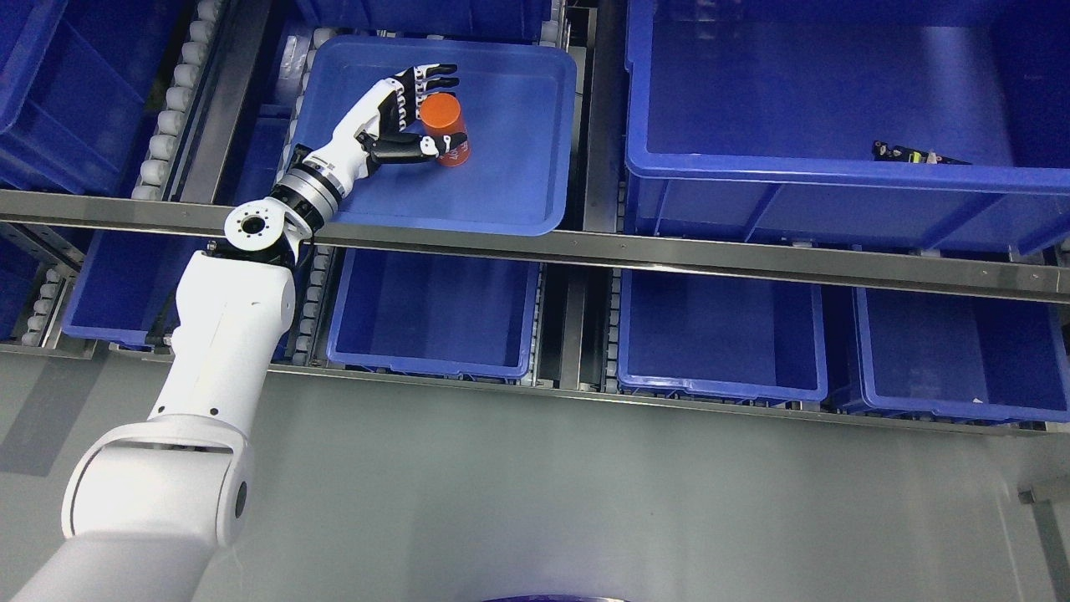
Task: Grab orange capacitor from left shelf to right desk
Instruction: 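Close the left hand fingers around the orange capacitor, then lift the capacitor up out of the bin with the left hand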
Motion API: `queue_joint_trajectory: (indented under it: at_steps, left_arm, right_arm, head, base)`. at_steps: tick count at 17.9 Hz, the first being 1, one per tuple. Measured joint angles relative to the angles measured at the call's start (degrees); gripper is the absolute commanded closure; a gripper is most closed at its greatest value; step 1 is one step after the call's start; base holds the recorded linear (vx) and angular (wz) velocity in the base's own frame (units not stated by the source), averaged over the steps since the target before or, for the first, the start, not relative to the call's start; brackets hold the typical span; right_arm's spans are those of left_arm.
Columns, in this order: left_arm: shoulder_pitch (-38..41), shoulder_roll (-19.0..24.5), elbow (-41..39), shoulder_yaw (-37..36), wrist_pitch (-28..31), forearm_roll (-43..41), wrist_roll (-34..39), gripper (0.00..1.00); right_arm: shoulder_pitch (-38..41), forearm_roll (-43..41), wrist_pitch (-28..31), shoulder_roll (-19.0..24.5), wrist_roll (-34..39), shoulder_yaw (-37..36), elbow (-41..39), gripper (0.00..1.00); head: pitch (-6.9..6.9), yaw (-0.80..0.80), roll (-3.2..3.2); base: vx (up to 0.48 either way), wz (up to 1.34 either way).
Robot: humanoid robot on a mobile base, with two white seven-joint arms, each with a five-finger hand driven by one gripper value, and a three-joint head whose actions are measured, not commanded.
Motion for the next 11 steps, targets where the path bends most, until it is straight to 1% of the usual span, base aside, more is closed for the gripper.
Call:
queue_joint_trajectory:
  at_steps: [1,2,4,5,7,9,11]
  left_arm:
    - [0.15,-0.01,-0.06,-0.01,0.01,0.0,-0.04,0.51]
    - [0.29,0.0,-0.14,0.01,0.04,0.0,-0.08,0.6]
    - [0.53,0.14,-0.24,0.22,0.17,0.02,-0.39,0.82]
    - [0.68,0.21,-0.26,0.46,-0.81,0.03,-0.54,0.89]
    - [0.99,0.36,-0.32,1.5,-2.89,0.03,-1.11,0.98]
    - [1.25,0.45,-0.34,2.56,-4.47,0.03,-2.51,0.98]
    - [1.4,0.52,-0.3,3.34,-4.84,0.03,-3.19,0.99]
  right_arm:
    - [0.0,0.0,0.0,0.0,0.0,0.0,0.0,0.0]
    - [0.0,0.0,0.0,0.0,0.0,0.0,0.0,0.0]
    - [0.0,0.0,0.0,0.0,0.0,0.0,0.0,0.0]
    - [0.0,0.0,0.0,0.0,0.0,0.0,0.0,0.0]
    - [0.0,0.0,0.0,0.0,0.0,0.0,0.0,0.0]
    - [0.0,0.0,0.0,0.0,0.0,0.0,0.0,0.0]
    - [0.0,0.0,0.0,0.0,0.0,0.0,0.0,0.0]
  head:
    - [0.0,0.0,0.0]
    - [0.0,0.0,0.0]
    - [0.0,0.0,0.0]
    - [0.0,0.0,0.0]
    - [0.0,0.0,0.0]
    - [0.0,0.0,0.0]
    - [0.0,0.0,0.0]
  base:
    - [0.0,0.0]
    - [0.0,0.0]
    - [0.0,0.0]
    - [0.0,0.0]
    - [0.0,0.0]
    - [0.0,0.0]
    - [0.0,0.0]
